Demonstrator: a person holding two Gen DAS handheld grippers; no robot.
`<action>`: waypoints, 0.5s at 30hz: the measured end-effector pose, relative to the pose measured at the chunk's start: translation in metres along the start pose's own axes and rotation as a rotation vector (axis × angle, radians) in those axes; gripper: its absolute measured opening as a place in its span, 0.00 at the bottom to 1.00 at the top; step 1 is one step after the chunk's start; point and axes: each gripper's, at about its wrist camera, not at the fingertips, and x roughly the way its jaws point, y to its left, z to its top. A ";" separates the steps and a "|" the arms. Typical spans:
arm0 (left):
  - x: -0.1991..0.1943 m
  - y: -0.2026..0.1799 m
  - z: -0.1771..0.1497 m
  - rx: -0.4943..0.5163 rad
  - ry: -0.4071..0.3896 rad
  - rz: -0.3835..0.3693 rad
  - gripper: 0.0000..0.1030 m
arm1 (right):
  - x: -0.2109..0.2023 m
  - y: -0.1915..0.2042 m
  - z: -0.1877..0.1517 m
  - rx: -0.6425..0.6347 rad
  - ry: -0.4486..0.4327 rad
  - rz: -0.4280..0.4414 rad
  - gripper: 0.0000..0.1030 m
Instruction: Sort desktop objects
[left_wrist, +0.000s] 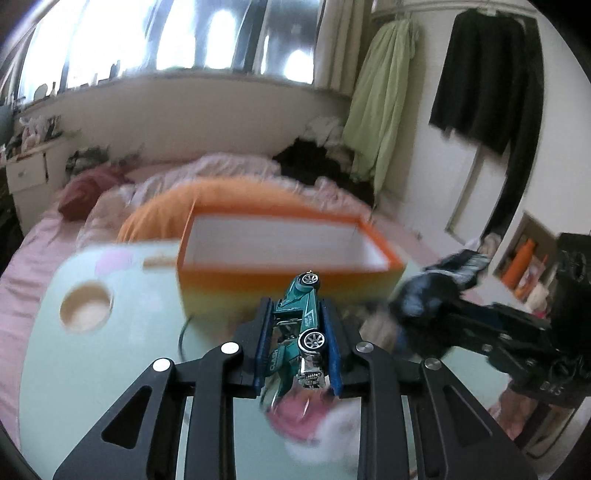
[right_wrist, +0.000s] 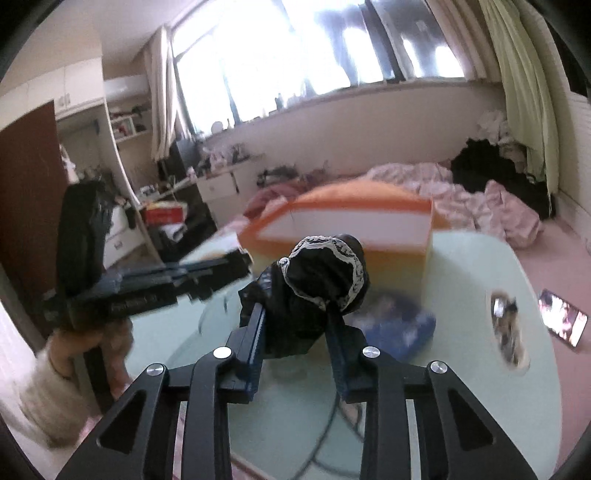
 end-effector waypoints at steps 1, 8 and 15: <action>0.000 -0.003 0.009 0.007 -0.029 0.010 0.26 | 0.003 -0.001 0.010 0.009 -0.009 -0.001 0.29; 0.055 0.021 0.054 -0.138 -0.067 0.092 0.34 | 0.059 -0.016 0.075 0.012 -0.009 -0.105 0.35; 0.087 0.042 0.032 -0.164 0.061 0.137 0.53 | 0.102 -0.049 0.054 0.141 0.159 -0.106 0.66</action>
